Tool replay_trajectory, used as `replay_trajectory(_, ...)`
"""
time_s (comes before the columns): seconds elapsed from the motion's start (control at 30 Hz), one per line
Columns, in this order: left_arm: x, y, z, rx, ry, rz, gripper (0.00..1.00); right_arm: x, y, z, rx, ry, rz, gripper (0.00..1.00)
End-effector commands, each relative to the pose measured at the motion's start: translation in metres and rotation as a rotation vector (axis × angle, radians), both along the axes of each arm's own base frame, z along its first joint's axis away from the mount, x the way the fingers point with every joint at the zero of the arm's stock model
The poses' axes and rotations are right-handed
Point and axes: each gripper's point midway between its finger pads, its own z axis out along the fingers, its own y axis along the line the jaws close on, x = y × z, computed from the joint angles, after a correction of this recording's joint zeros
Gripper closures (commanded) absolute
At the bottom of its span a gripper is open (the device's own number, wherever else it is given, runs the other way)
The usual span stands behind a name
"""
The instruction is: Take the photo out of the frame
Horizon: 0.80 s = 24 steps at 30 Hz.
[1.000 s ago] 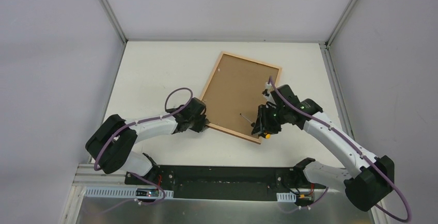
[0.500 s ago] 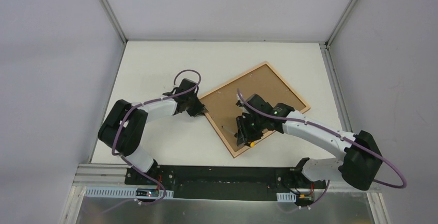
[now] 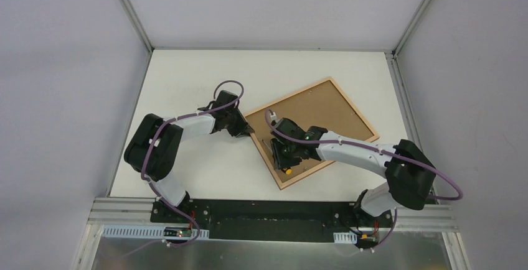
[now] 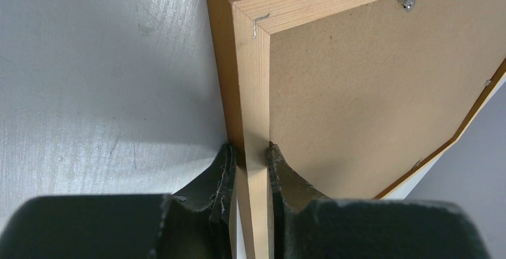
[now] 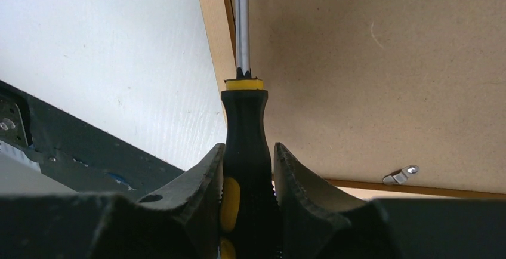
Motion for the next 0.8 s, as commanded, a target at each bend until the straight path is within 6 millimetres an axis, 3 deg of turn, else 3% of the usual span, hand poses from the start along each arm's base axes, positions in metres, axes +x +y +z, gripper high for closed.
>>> replay_trajectory(0.0, -0.041, 0.015, -0.044, 0.064, 0.178, -0.009, 1.0, 0.008, 0.017, 0.005, 0.038, -0.029, -0.023, 1.0)
replay_trajectory(0.23, -0.043, 0.012, -0.046, 0.047, 0.201, -0.006, 1.0, -0.012, 0.018, 0.004, 0.058, -0.002, 0.045, 1.0)
replay_trajectory(0.43, -0.051, 0.015, -0.049, 0.045, 0.22, 0.0, 1.0, -0.008, 0.016, -0.004, 0.022, -0.01, 0.035, 1.0)
replay_trajectory(0.77, -0.066, 0.021, -0.051, 0.043, 0.248, 0.024, 1.0, 0.051, 0.039, -0.007, -0.058, -0.151, -0.048, 1.0)
